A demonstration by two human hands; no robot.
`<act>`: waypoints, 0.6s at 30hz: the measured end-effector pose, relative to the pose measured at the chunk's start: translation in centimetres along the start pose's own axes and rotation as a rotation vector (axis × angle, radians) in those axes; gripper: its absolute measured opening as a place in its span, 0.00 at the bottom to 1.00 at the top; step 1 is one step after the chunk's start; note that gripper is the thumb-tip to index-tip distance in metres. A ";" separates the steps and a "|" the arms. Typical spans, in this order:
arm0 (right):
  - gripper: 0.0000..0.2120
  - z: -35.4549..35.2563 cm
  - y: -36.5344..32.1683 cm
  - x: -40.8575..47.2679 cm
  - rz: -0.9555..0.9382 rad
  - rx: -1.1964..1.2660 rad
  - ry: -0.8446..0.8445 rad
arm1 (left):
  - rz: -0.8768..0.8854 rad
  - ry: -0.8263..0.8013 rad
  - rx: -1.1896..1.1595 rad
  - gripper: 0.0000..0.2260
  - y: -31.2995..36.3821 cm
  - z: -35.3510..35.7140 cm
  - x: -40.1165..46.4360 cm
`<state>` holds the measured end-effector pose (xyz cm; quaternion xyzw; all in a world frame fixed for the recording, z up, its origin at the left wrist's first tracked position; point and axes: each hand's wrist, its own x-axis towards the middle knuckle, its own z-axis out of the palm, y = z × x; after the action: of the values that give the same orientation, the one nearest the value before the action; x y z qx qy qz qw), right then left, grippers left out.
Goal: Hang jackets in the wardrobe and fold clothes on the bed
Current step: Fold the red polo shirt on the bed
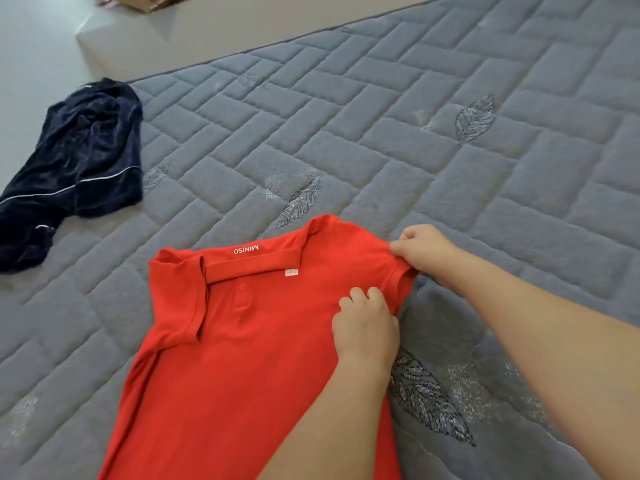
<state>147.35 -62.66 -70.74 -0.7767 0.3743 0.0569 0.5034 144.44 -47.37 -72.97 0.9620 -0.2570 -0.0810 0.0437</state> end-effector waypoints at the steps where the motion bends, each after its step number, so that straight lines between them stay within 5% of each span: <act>1: 0.15 -0.2 -0.4 -0.1 0.009 0.041 -0.019 | -0.040 -0.017 -0.072 0.10 -0.2 -0.2 0.1; 6: 0.16 0.2 -4.5 -1.0 -0.046 0.321 -0.136 | -0.790 -0.206 -1.350 0.06 -3.0 -2.9 1.7; 9: 0.05 4.2 -7.3 -1.6 -0.205 0.252 -0.207 | -0.975 -0.376 -1.737 0.08 -5.8 -3.2 1.7; 14: 0.25 12.9 -4.0 -4.1 -0.264 -0.681 -0.225 | -1.041 -0.448 -1.807 0.18 -10.4 -2.3 0.3; 18: 0.30 16.8 -0.7 -7.3 -0.356 -0.854 0.009 | -1.062 -0.244 -1.542 0.10 -13.5 -2.3 -1.5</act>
<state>147.37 -44.85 -75.01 -0.9669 0.1803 0.1155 0.1386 150.19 -34.83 -72.21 0.6439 0.3365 -0.3379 0.5982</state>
